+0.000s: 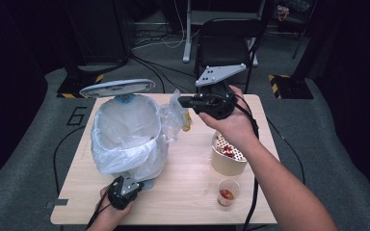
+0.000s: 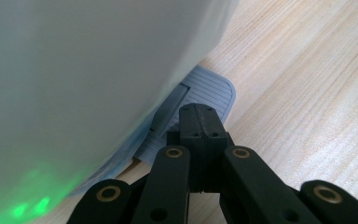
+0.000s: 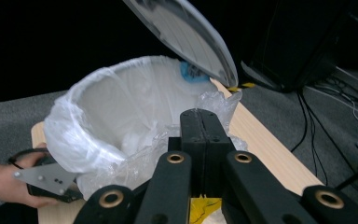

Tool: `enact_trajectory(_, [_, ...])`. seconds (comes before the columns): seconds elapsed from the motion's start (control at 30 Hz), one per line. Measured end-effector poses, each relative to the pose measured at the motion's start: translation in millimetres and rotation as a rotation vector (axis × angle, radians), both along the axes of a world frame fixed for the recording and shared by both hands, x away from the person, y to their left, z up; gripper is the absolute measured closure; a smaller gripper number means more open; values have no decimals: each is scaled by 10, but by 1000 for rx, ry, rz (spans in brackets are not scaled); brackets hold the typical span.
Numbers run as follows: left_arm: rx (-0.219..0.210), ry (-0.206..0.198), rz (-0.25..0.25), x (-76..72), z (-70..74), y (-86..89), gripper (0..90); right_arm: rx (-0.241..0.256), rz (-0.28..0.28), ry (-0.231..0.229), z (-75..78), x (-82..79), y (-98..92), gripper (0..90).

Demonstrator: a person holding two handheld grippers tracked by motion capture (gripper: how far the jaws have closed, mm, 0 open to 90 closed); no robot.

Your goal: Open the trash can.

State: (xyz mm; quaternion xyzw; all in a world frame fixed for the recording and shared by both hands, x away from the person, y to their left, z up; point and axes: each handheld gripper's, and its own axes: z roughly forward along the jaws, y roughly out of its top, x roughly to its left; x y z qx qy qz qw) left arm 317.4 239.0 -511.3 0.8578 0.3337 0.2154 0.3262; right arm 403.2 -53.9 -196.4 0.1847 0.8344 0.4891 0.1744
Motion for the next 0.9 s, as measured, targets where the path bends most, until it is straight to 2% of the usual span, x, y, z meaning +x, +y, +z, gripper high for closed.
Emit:
enact_trajectory(0.23, [-4,11,-2,1,6,3,900,13,28,-19,146,-37,85,900])
enact_trajectory(0.27, [6,11,-9,4,10,9,900,12,31,-22,158,-41,97,900])
enact_trajectory(0.3, [-61,4,21,-9,-20,-29,900,12,33,-24,169,-44,109,900])
enact_trajectory(0.57, [-61,11,21,-11,-15,-30,900,43,76,-37,257,-88,205,900])
enact_trajectory(0.6, [-86,-17,47,-14,-46,-53,900,43,76,-37,257,-88,205,900])
enact_trajectory(0.63, [-60,11,21,-11,-15,-30,900,45,80,-32,264,-98,217,900])
enact_trajectory(0.67, [-89,-19,48,-14,-47,-54,900,49,93,-37,276,-112,240,900])
enact_trajectory(0.77, [-89,-19,48,-15,-48,-55,900,60,106,-34,285,-126,261,900])
enact_trajectory(0.8, [-14,-9,16,-5,-14,-13,900,66,111,-33,288,-132,272,900])
enact_trajectory(0.83, [-89,-19,48,-14,-48,-54,900,72,119,-31,292,-138,290,900])
enact_trajectory(0.9, [-87,-18,47,-14,-46,-54,900,78,132,-35,292,-144,324,900])
